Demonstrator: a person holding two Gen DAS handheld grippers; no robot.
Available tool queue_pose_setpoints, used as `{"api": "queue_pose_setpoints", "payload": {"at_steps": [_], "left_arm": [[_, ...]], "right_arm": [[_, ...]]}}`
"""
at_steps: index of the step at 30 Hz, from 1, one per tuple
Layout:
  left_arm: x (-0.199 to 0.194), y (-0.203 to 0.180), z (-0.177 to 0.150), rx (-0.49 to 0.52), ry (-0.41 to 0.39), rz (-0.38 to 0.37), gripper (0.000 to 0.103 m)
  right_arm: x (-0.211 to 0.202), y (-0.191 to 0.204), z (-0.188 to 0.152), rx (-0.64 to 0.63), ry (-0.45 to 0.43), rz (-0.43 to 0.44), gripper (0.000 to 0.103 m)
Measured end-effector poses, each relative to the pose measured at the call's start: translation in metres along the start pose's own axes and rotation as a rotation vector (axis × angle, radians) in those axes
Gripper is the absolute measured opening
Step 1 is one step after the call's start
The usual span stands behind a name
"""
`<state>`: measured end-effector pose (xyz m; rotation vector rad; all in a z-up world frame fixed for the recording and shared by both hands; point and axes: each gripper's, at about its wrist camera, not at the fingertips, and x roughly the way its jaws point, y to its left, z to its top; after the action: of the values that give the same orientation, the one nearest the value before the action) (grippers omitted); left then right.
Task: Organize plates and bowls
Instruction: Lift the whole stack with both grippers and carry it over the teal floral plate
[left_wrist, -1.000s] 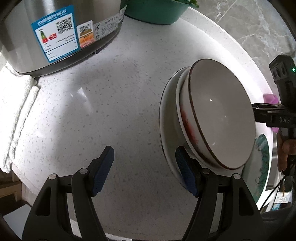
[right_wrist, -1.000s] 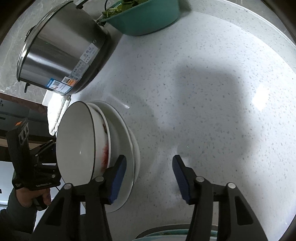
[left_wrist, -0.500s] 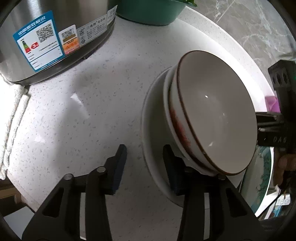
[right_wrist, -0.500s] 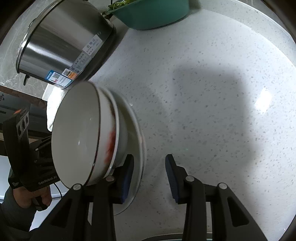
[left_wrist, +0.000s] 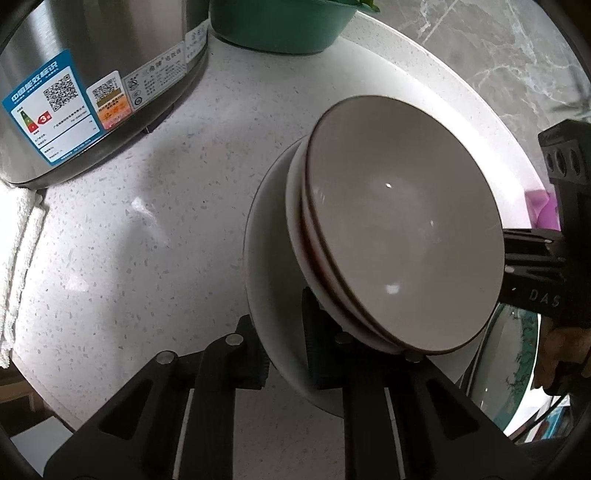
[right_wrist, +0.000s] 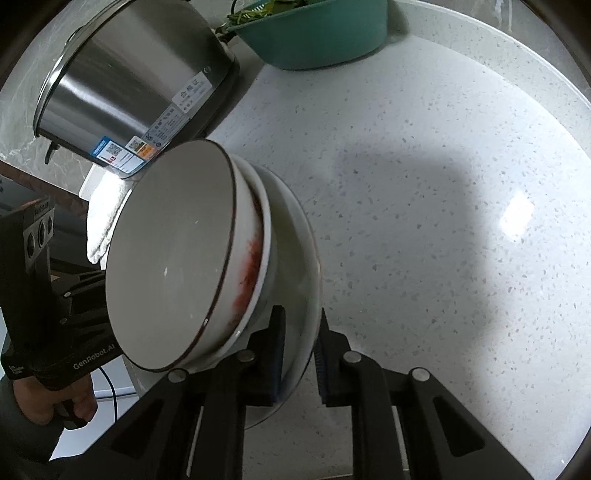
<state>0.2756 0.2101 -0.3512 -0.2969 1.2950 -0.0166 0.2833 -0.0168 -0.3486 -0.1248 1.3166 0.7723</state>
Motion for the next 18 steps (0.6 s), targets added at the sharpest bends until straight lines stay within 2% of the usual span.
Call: {"api": "queue_pose_setpoints", "payload": {"at_steps": [9, 18], "left_arm": [[-0.026, -0.041, 0.002, 0.092, -0.007, -0.035, 0.013], [-0.047, -0.118, 0.000, 0.275, 0.003, -0.107, 0.013]], "right_arm": [[-0.049, -0.006, -0.019, 0.047, -0.066, -0.017, 0.017], [-0.119, -0.040, -0.079, 0.200, -0.171, -0.045, 0.017]]}}
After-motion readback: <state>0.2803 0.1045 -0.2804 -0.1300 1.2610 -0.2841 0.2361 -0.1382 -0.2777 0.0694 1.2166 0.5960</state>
